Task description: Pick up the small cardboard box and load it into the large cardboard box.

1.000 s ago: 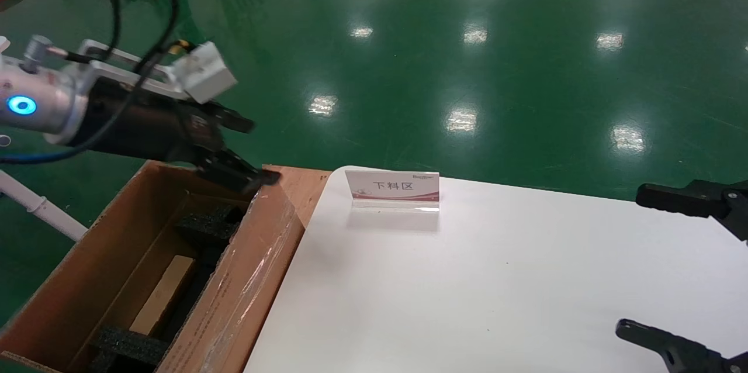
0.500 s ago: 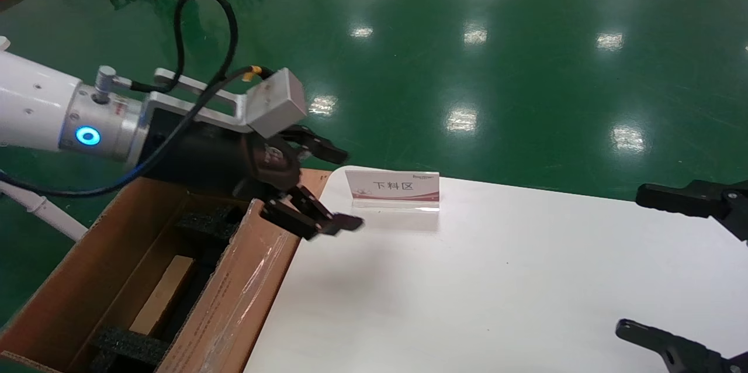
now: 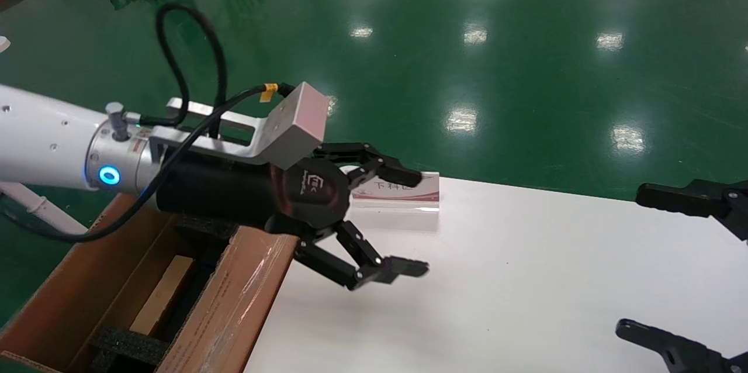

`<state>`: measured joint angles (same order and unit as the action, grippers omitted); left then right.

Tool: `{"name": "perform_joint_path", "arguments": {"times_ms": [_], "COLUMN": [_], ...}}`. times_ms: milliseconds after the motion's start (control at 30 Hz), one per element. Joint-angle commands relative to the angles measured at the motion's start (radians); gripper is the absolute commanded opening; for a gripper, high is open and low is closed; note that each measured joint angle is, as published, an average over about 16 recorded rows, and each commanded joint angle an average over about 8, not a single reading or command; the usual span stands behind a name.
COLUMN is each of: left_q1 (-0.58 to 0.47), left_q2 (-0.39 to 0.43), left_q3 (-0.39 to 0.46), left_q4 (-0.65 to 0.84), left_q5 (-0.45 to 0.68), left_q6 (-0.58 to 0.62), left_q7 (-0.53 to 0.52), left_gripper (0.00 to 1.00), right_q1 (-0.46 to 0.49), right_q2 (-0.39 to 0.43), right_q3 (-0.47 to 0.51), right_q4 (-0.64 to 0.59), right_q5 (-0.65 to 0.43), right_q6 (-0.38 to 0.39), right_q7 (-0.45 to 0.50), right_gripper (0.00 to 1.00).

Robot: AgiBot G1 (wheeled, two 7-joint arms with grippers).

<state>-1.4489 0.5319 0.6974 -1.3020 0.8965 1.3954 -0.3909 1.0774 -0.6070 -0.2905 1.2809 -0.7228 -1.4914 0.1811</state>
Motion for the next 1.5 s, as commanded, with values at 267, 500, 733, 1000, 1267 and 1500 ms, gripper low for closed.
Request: {"name": "perform_joint_path", "arguments": {"times_ms": [267, 500, 733, 1000, 1267, 1500], "left_q1": [0.238, 0.34, 0.342, 0.347, 0.352, 0.356], "left_q2": [0.05, 0.071, 0.071, 0.073, 0.074, 0.075], "left_q3": [-0.266, -0.38, -0.382, -0.388, -0.393, -0.398], "left_q4": [0.011, 0.016, 0.017, 0.017, 0.017, 0.017], "left_q5": [-0.106, -0.148, -0.149, -0.152, -0.154, -0.157], "left_q6": [0.064, 0.09, 0.09, 0.092, 0.093, 0.095], "left_q7": [0.129, 0.185, 0.186, 0.189, 0.192, 0.194], "left_gripper": [1.0, 1.0, 1.0, 1.0, 1.0, 1.0], "right_q1": [-0.001, -0.001, -0.002, -0.002, -0.003, -0.002], "right_q2": [-0.001, -0.002, -0.003, -0.003, -0.004, -0.004], "right_q3": [0.003, 0.005, 0.007, 0.009, 0.011, 0.01], "right_q4": [0.001, 0.001, 0.002, 0.003, 0.003, 0.002], "right_q5": [-0.002, -0.003, -0.005, -0.006, -0.008, -0.007], "right_q6": [-0.001, -0.002, -0.003, -0.003, -0.004, -0.004], "right_q7": [0.002, 0.003, 0.004, 0.005, 0.006, 0.006], "right_gripper": [1.0, 1.0, 1.0, 1.0, 1.0, 1.0]}}
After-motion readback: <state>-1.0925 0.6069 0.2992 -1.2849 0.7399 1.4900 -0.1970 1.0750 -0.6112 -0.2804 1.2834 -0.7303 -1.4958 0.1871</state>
